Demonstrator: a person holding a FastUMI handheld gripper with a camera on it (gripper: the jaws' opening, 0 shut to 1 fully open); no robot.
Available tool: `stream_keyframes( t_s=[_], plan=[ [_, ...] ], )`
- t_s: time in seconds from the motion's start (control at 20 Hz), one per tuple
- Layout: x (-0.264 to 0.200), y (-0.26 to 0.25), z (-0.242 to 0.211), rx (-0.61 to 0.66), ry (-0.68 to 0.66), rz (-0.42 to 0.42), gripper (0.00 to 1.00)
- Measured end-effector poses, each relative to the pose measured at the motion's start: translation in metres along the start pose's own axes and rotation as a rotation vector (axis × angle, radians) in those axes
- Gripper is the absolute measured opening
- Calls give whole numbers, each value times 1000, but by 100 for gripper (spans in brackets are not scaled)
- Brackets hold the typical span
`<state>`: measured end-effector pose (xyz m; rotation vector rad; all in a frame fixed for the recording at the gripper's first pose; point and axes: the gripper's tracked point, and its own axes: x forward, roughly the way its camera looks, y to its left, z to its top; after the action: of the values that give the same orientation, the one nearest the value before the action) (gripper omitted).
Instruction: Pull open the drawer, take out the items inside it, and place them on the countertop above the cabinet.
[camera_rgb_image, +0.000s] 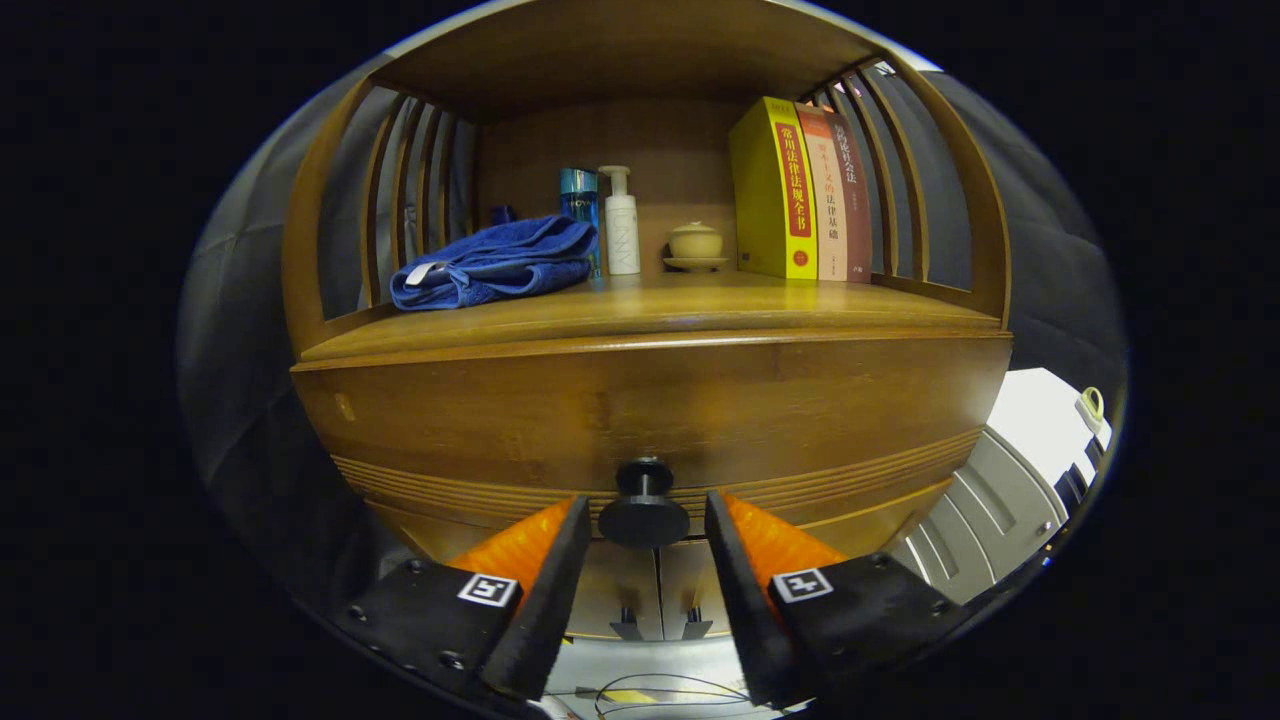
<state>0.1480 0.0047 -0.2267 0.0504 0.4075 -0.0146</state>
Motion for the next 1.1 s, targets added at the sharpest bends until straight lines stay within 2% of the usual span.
stream_keyframes(
  t_s=[0.05, 0.4, 0.55, 1.1],
  plan=[
    [0, -1, 1, -1, -4, -4, 67],
    [-4, 0, -2, -11, 7, -18, 49],
    [-14, 0, -6, -18, 8, -26, 45],
    [-85, -1, -35, 20, 20, -56, 45]
  ],
)
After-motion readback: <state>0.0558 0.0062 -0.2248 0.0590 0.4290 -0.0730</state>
